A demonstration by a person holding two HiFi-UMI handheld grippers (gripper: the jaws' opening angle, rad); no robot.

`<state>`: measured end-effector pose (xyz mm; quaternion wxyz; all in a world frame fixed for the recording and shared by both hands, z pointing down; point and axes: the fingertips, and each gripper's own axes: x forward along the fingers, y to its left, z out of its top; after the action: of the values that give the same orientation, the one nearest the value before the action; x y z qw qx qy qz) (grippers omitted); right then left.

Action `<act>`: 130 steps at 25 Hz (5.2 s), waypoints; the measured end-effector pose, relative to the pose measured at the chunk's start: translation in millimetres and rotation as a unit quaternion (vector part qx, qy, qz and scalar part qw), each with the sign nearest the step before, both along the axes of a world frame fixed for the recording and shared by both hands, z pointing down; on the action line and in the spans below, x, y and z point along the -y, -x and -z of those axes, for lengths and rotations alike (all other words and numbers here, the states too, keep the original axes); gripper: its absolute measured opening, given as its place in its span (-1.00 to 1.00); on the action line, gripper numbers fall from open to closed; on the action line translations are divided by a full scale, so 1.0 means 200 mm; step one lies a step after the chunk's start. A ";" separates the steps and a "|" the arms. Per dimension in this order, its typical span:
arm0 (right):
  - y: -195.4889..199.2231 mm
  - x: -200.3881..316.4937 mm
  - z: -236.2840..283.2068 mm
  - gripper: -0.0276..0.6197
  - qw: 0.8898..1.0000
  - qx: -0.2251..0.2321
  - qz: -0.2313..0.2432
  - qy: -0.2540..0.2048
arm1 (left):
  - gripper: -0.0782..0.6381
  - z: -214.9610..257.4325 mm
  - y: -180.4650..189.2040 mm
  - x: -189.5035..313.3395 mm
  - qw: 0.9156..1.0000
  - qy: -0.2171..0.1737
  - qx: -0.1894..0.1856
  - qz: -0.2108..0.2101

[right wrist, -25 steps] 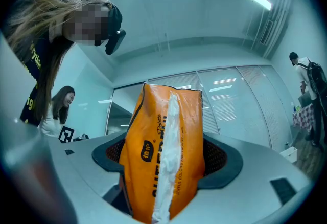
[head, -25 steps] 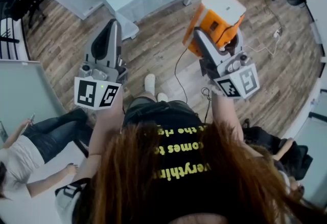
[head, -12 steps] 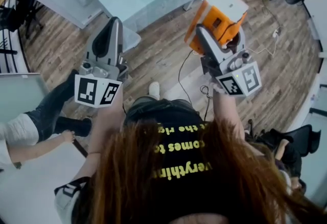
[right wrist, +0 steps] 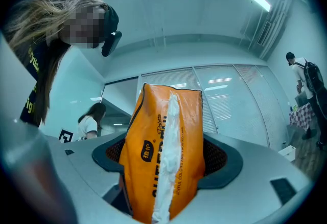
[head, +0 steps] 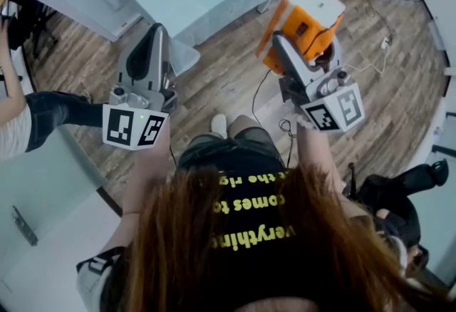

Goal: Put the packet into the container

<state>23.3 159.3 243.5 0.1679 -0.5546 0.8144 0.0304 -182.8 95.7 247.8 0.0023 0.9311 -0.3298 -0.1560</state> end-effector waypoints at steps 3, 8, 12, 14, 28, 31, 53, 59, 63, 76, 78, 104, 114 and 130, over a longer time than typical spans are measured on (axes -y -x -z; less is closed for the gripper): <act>-0.01 0.03 -0.02 0.27 1.000 0.001 -0.001 0.007 | -0.78 -0.03 0.00 0.03 1.000 0.009 -0.001 0.000; -0.04 0.10 -0.03 0.27 1.000 0.005 0.001 0.012 | -0.78 -0.04 -0.03 0.09 1.000 0.014 0.000 0.006; -0.09 0.19 -0.03 0.27 1.000 0.009 0.007 0.011 | -0.78 -0.03 -0.06 0.16 1.000 0.014 0.002 0.015; -0.12 0.23 -0.02 0.27 1.000 0.010 0.009 0.007 | -0.78 -0.02 -0.08 0.19 1.000 0.011 0.003 0.018; -0.44 0.50 0.08 0.27 0.999 0.015 0.035 -0.014 | -0.78 0.08 -0.39 0.40 0.999 -0.014 -0.004 0.042; -0.53 0.53 0.09 0.27 0.999 0.014 0.041 -0.017 | -0.78 0.09 -0.49 0.43 0.999 -0.017 -0.006 0.046; -0.81 0.78 -0.03 0.27 0.999 0.036 0.040 0.003 | -0.78 0.02 -0.73 0.68 0.998 -0.005 0.011 0.054; -0.82 0.90 -0.02 0.27 0.999 0.032 0.033 0.001 | -0.78 0.03 -0.76 0.82 0.999 -0.012 0.011 0.043; -0.79 1.02 -0.02 0.27 0.999 0.032 0.028 -0.001 | -0.78 0.03 -0.74 0.95 0.999 -0.014 0.012 0.036; -0.69 1.37 0.02 0.27 1.000 0.029 -0.004 -0.011 | -0.78 0.03 -0.65 1.37 1.000 -0.018 0.004 0.006; -0.67 1.42 0.01 0.27 0.999 0.030 -0.006 -0.009 | -0.78 0.02 -0.63 1.42 1.000 -0.017 0.003 0.006; -1.00 2.02 0.00 0.27 0.998 0.033 0.048 0.006 | -0.78 0.00 -0.90 1.92 0.998 -0.003 0.001 0.068; -1.08 2.14 -0.05 0.27 0.996 0.034 0.083 0.004 | -0.78 -0.06 -0.95 1.94 0.994 0.003 0.006 0.110; -0.91 2.32 -0.16 0.27 0.989 -0.006 0.139 0.040 | -0.78 -0.06 -0.93 2.04 0.991 0.005 0.024 0.130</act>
<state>205.4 -303.9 275.1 0.1436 -0.4419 0.8852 -0.0224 3.3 -311.5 259.9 -0.0210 0.8836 -0.4491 -0.1312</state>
